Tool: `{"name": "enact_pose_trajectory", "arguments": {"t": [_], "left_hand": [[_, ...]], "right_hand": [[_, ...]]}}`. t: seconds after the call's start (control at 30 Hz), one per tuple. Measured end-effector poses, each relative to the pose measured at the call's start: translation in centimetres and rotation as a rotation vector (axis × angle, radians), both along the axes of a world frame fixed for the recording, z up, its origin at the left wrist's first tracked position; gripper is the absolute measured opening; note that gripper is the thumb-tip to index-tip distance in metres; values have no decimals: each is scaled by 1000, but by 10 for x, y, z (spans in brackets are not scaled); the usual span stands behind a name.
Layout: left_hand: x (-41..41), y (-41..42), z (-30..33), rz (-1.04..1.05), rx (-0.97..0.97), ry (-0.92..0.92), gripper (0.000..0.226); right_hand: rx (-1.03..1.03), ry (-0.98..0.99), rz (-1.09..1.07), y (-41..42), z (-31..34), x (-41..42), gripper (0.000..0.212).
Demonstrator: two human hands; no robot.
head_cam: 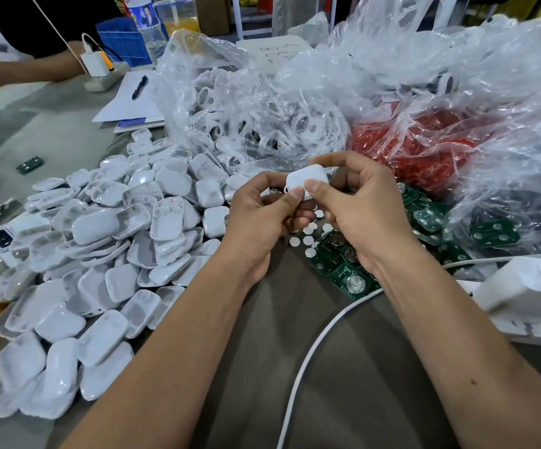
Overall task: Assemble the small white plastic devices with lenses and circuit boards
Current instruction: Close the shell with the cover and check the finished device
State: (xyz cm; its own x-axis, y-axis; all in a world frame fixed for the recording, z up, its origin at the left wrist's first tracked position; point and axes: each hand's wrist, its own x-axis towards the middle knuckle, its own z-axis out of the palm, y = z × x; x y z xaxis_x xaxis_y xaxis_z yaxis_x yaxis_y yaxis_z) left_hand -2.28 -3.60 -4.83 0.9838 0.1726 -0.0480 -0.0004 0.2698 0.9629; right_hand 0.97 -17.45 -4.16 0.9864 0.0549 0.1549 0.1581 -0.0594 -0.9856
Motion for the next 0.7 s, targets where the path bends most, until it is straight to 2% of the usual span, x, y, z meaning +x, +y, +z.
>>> {"name": "enact_pose_trajectory", "arguments": {"t": [0.1, 0.23, 0.37, 0.43, 0.63, 0.7], "left_hand": [[0, -1, 0, -22, 25, -2, 7], [-2, -2, -3, -5, 123, -23, 10], [0, 1, -1, 98, 348, -211, 18], [1, 5, 1, 133, 378, -278, 22], [-1, 11, 1, 121, 238, -349, 14], [-3, 8, 2, 75, 115, -339, 10]], "right_hand": [[13, -63, -51, -1, -2, -2, 18], [20, -132, -27, 0, 0, -6, 25], [-120, -320, -107, 0, 3, -8, 24], [-156, -370, -125, 0, 4, -9, 24], [-102, -441, -113, 0, 3, -8, 23], [19, -384, -78, 4, 2, -8, 22]]}}
